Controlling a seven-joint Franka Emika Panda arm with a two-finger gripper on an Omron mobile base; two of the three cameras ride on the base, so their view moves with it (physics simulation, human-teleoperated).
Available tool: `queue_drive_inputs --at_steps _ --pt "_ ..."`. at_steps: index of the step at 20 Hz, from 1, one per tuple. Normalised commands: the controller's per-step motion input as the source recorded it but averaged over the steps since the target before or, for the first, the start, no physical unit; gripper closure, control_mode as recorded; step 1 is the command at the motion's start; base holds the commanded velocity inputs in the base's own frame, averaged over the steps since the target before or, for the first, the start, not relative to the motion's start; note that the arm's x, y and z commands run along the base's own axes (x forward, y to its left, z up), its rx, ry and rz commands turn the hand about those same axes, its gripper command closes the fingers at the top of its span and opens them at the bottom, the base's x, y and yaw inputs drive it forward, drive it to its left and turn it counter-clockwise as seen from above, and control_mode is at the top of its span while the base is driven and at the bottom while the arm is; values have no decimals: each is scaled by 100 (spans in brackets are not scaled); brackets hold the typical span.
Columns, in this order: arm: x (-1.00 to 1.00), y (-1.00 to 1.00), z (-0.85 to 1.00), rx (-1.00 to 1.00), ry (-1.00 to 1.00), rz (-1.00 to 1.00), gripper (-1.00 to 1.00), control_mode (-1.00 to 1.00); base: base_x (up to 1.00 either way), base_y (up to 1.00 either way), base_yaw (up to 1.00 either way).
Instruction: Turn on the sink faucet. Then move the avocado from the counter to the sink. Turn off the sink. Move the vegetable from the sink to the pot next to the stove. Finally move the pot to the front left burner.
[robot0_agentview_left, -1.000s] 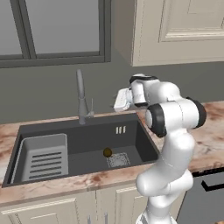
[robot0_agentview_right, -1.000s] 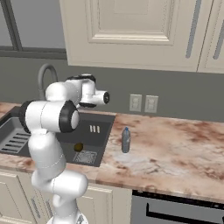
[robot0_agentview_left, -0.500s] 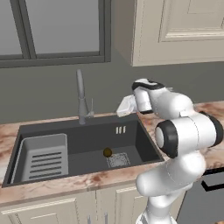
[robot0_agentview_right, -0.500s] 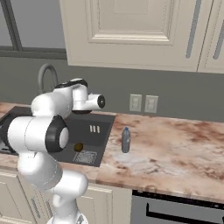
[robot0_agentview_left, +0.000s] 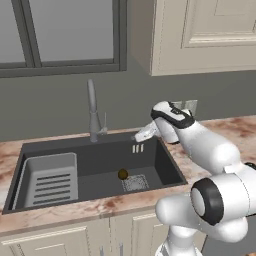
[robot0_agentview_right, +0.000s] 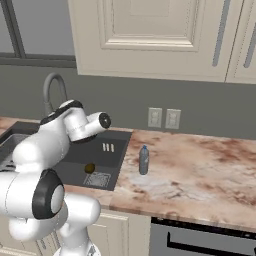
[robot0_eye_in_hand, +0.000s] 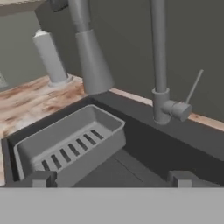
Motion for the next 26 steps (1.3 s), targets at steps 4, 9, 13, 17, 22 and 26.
queue_drive_inputs --at_steps 4,9,13,17,22,26 --pt "-43 0 2 -12 28 -12 -100 -100 0 0 0" --pt "-13 0 -1 -13 32 -16 -100 -100 0 0 0" --pt "0 0 -38 -13 30 -20 -100 -100 0 0 0" --pt "0 0 -48 -4 11 -15 -100 -100 0 0 0" --pt "17 0 -50 -10 1 -7 -100 -100 0 0 0" --pt "14 0 -60 -10 0 -3 -100 -100 0 0 0"
